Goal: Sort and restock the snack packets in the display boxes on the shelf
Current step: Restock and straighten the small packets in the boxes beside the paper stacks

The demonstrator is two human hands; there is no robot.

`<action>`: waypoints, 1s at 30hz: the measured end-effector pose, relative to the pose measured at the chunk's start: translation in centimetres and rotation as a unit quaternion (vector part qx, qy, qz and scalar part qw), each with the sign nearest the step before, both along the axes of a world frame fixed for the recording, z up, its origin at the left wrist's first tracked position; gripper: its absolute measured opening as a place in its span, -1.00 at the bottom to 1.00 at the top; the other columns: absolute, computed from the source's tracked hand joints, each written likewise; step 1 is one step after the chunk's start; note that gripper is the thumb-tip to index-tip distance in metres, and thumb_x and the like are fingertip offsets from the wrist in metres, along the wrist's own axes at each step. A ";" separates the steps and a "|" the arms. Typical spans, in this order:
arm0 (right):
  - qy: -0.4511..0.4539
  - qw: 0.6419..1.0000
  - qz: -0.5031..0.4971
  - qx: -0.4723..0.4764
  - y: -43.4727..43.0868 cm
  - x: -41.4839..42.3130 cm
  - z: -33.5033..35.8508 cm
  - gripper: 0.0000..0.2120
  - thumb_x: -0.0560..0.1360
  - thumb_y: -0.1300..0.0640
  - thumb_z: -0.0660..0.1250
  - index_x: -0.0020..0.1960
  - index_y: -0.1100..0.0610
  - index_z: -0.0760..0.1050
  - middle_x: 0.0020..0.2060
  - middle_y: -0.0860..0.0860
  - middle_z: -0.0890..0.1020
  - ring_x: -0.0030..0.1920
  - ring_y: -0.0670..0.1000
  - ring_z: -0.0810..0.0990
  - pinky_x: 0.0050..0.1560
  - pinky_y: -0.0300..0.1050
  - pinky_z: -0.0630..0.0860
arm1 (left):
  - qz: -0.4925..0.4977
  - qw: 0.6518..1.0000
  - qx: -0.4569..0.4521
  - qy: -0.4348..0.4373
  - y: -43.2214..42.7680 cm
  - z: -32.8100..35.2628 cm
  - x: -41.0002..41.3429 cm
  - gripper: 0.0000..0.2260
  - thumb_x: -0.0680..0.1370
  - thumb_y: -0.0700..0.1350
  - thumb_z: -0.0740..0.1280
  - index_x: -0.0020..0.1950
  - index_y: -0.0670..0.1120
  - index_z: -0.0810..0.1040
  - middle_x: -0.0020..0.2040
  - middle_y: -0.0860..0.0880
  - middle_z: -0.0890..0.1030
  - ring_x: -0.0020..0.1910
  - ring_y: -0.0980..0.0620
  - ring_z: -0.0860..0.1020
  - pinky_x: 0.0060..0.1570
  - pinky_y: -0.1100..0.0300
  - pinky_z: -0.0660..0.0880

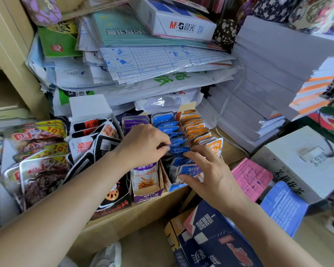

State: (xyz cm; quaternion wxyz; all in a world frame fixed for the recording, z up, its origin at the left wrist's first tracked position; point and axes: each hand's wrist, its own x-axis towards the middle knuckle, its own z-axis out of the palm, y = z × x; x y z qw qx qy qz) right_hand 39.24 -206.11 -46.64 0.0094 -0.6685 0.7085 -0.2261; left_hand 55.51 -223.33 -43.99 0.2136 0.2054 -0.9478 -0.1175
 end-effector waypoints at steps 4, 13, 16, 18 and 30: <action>-0.015 1.000 0.022 -0.008 0.4 -0.1 0.3 -0.44 0.51 -0.06 0.46 0.45 0.05 0.43 0.39 -0.03 0.36 0.35 -0.10 0.40 0.14 -0.27 0.52 | 0.024 0.997 0.057 0.053 -0.3 0.5 0.3 -0.89 0.54 -0.10 0.45 -0.16 -0.08 0.72 -0.37 -0.01 0.64 -0.39 0.00 0.57 -0.26 0.13 0.50; -0.020 1.000 0.012 -0.014 -0.2 0.0 0.3 -0.07 0.49 -0.02 0.48 0.66 0.04 -0.02 0.64 -0.04 0.05 0.61 0.01 0.10 0.46 -0.06 0.28 | 0.048 0.991 0.123 -0.002 -0.5 0.8 -0.2 -0.83 0.58 -0.12 0.41 -0.20 -0.08 0.68 -0.45 -0.05 0.57 -0.48 0.11 0.50 -0.35 0.20 0.48; 0.025 1.000 0.008 -0.001 -0.5 -0.1 0.6 -0.05 0.47 -0.14 0.43 0.66 0.01 -0.04 0.64 -0.08 0.01 0.61 0.02 0.09 0.49 -0.08 0.14 | 0.023 0.995 0.072 -0.060 0.7 0.8 -0.7 -0.90 0.57 0.03 0.42 0.02 0.10 0.73 -0.23 0.04 0.68 -0.20 0.05 0.60 -0.13 0.13 0.52; 0.050 0.999 0.012 0.013 -0.7 -0.4 0.6 -0.09 0.47 -0.20 0.37 0.66 0.01 0.00 0.64 -0.08 0.03 0.61 0.01 0.10 0.52 -0.05 0.15 | 0.028 0.993 0.068 -0.087 0.9 0.8 -0.6 -0.81 0.56 0.10 0.42 0.15 0.17 0.70 -0.18 0.13 0.68 -0.10 0.06 0.61 -0.04 0.12 0.50; 0.068 0.995 -0.024 0.065 -0.6 -0.5 0.5 -0.23 0.49 -0.41 0.12 0.59 -0.04 0.24 0.55 -0.10 0.31 0.57 0.02 0.17 0.44 0.14 0.28 | 0.070 0.997 0.026 0.006 -0.8 0.4 0.5 -0.80 0.43 0.05 0.56 0.03 0.14 0.70 -0.08 0.17 0.65 -0.01 0.09 0.54 -0.06 0.09 0.51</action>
